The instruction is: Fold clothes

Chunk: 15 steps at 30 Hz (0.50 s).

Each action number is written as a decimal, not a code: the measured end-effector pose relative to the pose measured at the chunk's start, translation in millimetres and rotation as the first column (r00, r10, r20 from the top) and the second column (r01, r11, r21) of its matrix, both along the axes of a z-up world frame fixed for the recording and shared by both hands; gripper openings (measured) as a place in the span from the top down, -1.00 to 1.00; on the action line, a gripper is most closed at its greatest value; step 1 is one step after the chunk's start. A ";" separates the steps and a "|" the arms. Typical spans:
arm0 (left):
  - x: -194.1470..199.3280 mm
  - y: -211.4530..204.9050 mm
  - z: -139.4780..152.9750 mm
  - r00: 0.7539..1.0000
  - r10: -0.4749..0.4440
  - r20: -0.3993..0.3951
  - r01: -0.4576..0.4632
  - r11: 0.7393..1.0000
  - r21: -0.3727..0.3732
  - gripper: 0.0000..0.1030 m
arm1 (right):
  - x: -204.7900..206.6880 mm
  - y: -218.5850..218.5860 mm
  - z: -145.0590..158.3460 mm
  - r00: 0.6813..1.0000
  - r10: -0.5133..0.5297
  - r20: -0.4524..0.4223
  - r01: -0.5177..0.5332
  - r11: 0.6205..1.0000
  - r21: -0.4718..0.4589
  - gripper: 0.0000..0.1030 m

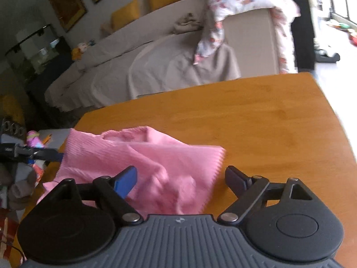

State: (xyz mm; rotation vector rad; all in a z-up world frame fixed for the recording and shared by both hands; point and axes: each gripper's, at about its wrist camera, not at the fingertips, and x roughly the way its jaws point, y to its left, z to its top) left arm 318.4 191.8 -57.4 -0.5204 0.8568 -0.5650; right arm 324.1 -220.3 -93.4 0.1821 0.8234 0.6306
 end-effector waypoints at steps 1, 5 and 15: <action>5.8 -1.5 -1.4 1.000 -0.003 0.003 0.003 1.000 -0.009 -0.88 | 5.1 7.0 0.1 1.000 0.028 0.000 -0.028 1.000 0.002 -0.69; 21.3 -10.1 -6.9 0.999 -0.038 0.021 0.038 0.999 -0.035 -0.60 | 24.6 33.0 0.7 0.994 0.112 -0.016 -0.112 0.994 0.011 -0.33; 55.4 -11.4 -2.3 0.998 -0.048 0.032 0.048 0.999 0.009 0.48 | 49.1 61.6 24.2 0.983 0.184 0.022 -0.183 0.983 -0.030 0.63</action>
